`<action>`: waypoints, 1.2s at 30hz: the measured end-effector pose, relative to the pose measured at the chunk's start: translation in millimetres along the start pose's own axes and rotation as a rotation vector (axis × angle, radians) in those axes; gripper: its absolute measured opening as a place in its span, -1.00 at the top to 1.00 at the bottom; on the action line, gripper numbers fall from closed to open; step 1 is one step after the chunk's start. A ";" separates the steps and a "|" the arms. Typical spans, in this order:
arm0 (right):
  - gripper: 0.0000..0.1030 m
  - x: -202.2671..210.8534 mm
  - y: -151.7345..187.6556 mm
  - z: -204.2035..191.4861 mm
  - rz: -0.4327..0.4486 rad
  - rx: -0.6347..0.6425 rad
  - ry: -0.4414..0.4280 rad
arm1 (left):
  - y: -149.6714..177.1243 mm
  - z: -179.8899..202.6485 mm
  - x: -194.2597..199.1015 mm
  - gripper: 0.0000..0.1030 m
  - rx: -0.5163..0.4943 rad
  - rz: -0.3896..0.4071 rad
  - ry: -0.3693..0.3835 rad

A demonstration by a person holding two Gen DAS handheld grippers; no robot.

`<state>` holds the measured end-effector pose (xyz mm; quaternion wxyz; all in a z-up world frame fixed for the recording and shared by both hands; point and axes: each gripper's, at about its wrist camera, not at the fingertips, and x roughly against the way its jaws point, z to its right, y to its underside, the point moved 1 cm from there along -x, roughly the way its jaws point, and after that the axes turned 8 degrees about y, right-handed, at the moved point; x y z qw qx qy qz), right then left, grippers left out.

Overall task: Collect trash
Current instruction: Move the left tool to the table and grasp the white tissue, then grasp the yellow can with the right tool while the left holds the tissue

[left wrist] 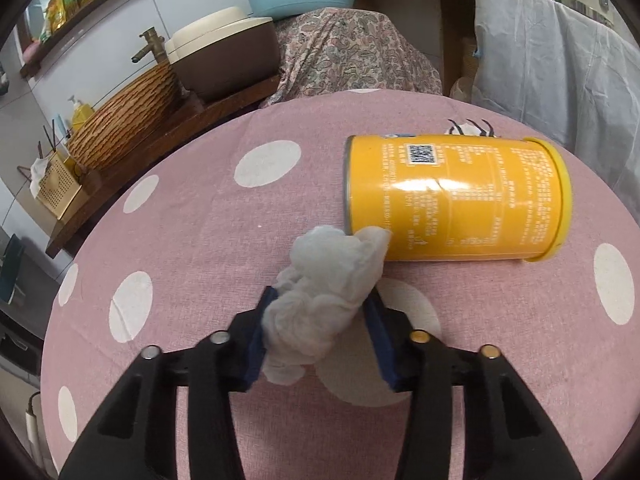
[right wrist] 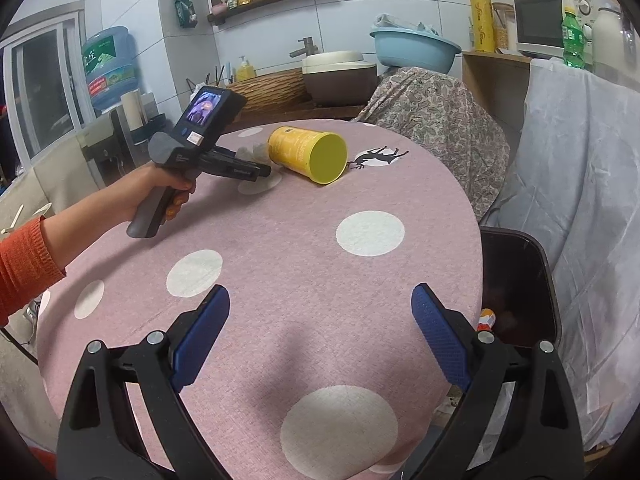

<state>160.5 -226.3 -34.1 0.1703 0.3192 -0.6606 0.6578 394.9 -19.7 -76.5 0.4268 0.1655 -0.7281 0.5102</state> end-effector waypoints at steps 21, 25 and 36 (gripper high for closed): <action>-0.77 -66.8 -61.4 -52.2 -0.093 0.258 -0.082 | 65.3 18.3 110.2 0.43 0.115 0.166 0.132; -0.77 -94.3 -86.9 -68.9 -0.107 0.369 -0.036 | 76.8 27.1 125.4 0.43 0.089 0.197 0.099; -0.77 -188.0 -158.5 -106.6 -0.243 0.667 0.076 | 92.7 27.1 136.6 0.43 0.121 0.217 0.138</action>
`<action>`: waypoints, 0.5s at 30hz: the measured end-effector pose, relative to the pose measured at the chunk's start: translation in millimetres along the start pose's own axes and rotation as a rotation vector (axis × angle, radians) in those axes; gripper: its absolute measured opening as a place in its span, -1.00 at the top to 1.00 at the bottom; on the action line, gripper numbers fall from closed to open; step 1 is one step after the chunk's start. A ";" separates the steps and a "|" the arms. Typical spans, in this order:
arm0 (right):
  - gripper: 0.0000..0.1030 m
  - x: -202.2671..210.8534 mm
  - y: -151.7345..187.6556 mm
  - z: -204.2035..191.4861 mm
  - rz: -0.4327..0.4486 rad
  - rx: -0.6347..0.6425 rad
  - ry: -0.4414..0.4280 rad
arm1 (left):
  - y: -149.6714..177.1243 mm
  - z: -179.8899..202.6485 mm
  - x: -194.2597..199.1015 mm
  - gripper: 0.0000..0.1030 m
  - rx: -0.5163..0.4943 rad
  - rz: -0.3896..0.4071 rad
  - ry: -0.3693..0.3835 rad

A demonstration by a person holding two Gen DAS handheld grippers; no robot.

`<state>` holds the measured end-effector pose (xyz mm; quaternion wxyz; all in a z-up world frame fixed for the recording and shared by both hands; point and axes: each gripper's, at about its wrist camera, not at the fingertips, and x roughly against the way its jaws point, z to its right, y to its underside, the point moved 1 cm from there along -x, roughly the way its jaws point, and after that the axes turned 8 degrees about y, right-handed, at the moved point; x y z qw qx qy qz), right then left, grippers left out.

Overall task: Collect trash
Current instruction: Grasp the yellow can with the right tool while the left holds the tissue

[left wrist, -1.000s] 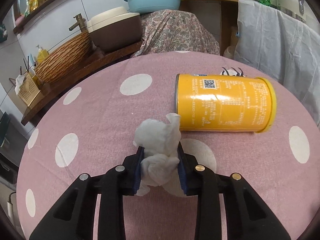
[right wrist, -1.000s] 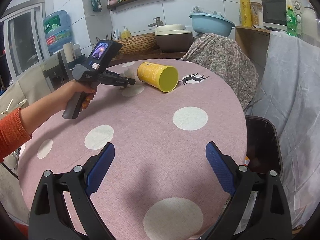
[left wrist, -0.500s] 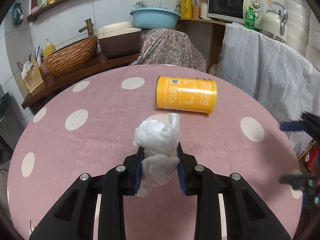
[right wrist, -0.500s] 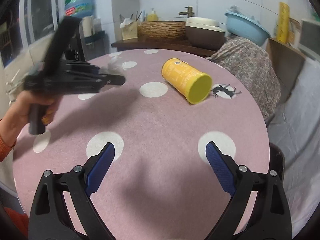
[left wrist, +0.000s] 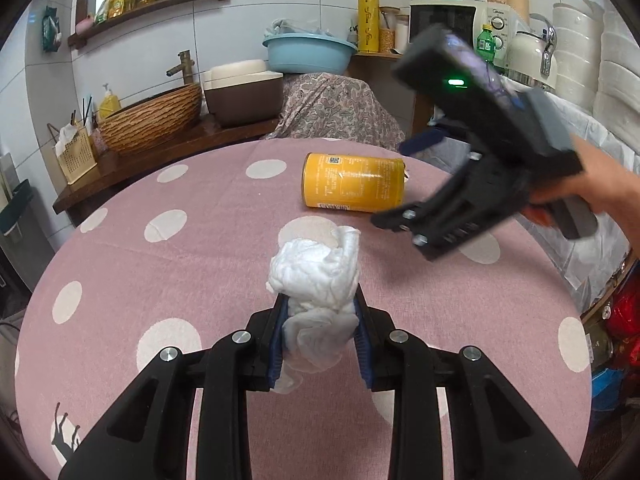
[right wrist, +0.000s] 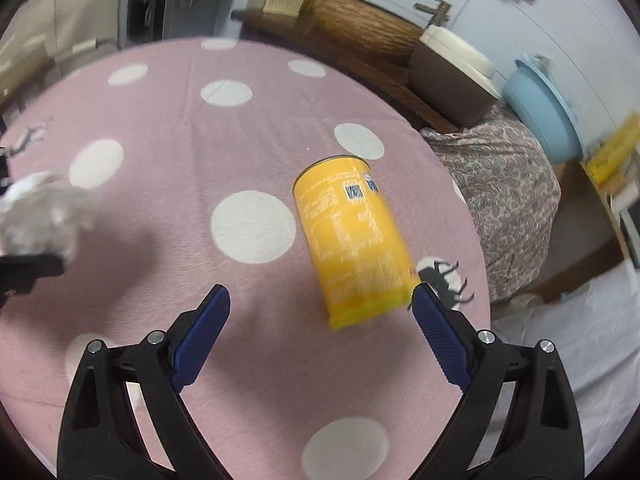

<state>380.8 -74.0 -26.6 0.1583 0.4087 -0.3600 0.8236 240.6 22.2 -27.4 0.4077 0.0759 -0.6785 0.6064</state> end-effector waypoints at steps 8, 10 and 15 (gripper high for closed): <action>-0.77 -45.7 -33.6 10.0 -0.097 0.044 -0.045 | 10.0 1.5 5.3 0.43 -0.002 -0.002 0.019; -0.77 -57.3 -36.9 9.0 -0.128 0.063 -0.028 | 11.6 3.2 6.1 0.43 -0.006 -0.004 0.022; -0.77 -80.0 -36.6 6.0 -0.179 0.134 0.018 | 13.1 5.9 8.0 0.43 -0.018 -0.012 0.023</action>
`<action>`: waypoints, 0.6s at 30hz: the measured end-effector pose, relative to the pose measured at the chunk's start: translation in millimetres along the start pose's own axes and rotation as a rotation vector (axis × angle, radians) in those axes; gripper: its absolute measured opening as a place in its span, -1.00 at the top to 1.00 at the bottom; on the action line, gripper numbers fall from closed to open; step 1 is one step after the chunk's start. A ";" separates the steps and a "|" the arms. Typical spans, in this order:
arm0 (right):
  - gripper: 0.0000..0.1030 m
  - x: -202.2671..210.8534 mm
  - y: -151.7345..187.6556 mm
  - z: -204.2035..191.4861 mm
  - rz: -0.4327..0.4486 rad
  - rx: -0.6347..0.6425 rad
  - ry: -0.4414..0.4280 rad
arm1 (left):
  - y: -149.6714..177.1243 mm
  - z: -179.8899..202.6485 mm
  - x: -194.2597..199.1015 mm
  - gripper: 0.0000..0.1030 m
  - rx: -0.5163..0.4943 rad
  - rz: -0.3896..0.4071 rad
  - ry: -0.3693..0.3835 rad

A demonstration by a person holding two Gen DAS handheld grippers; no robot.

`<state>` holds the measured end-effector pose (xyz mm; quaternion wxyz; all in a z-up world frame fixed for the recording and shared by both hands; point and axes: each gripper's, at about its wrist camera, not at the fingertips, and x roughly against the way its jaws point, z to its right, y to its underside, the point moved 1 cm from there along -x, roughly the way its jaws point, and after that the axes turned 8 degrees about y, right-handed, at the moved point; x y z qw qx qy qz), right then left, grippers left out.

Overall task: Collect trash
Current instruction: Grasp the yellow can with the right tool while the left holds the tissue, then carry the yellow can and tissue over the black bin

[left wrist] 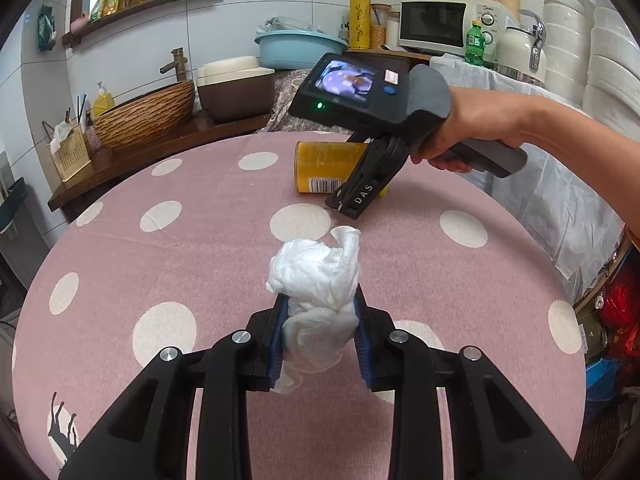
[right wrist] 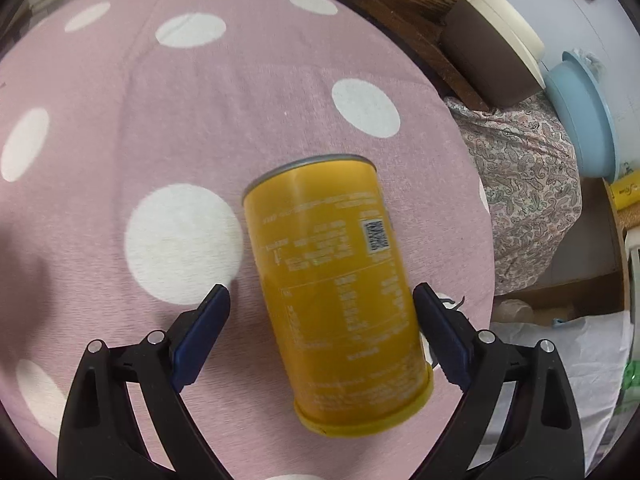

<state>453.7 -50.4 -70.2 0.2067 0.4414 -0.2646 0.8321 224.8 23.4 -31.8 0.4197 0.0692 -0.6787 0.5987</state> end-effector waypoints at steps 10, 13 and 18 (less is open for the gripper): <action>-0.45 -6.6 3.8 15.8 0.008 -0.081 -0.088 | 1.0 -3.0 1.0 0.43 0.023 -0.002 0.007; -0.43 -1.3 9.4 10.8 0.042 -0.080 -0.065 | 1.7 -3.0 1.1 0.43 0.033 -0.003 0.013; -0.42 10.3 22.9 5.3 0.093 -0.158 -0.084 | 2.7 -1.7 1.5 0.43 0.041 -0.006 0.015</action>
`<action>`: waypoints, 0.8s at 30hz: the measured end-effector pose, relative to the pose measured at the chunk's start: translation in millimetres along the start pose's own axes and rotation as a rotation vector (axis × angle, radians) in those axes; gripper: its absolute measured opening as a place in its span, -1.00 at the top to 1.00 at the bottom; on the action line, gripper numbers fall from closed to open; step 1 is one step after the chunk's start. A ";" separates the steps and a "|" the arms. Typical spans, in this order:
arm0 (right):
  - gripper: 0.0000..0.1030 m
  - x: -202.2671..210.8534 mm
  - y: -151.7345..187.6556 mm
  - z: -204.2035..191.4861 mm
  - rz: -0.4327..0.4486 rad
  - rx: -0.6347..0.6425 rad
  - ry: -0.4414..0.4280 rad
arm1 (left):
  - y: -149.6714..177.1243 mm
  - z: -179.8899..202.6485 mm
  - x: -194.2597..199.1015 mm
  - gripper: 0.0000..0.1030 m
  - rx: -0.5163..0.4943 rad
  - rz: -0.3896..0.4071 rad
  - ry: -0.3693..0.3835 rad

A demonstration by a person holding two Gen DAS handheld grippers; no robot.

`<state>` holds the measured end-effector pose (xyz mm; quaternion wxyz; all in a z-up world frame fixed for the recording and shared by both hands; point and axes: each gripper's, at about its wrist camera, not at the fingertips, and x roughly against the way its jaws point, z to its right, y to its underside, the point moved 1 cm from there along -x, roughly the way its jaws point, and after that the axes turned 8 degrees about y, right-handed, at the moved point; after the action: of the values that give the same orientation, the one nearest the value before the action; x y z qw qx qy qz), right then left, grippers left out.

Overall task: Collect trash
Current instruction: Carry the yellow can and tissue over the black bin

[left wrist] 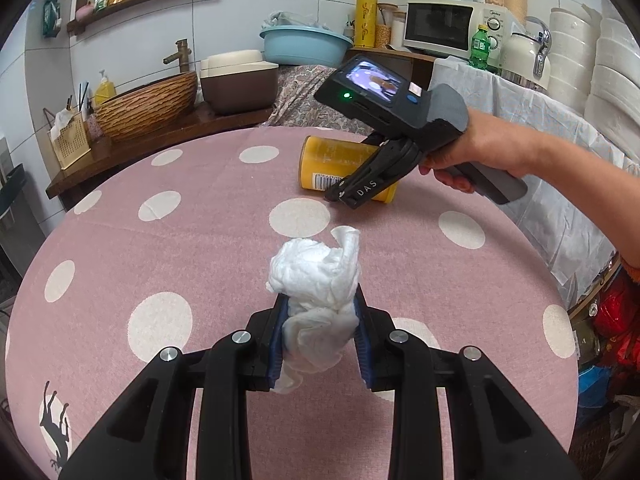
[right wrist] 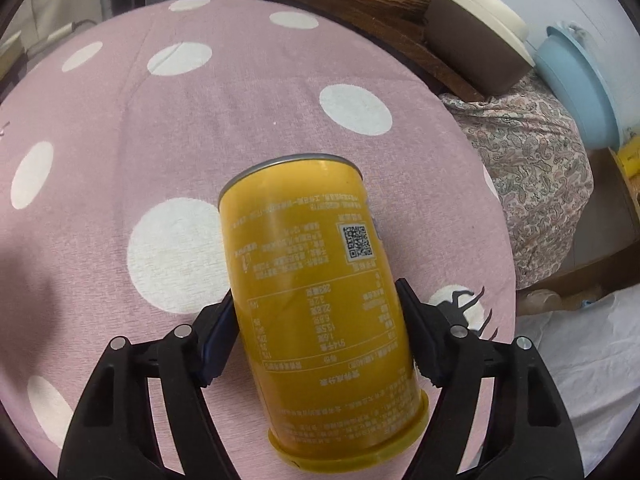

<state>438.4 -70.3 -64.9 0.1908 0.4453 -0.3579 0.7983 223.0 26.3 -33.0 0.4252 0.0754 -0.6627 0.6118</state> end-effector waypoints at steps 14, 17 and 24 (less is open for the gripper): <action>-0.42 94.8 84.2 8.8 0.255 -0.245 -0.106 | 1.0 20.2 1.1 0.43 0.009 0.001 0.029; -0.42 117.6 110.9 12.5 0.312 -0.293 -0.120 | 0.1 33.3 0.3 0.43 -0.005 0.003 0.046; -0.42 169.0 181.9 24.2 0.391 -0.398 -0.086 | -9.1 70.9 -5.3 0.43 -0.039 0.014 0.101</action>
<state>249.2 -212.6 13.6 0.1015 0.3549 -0.5944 0.7145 198.6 -40.1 -21.8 0.4553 0.0313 -0.6526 0.6048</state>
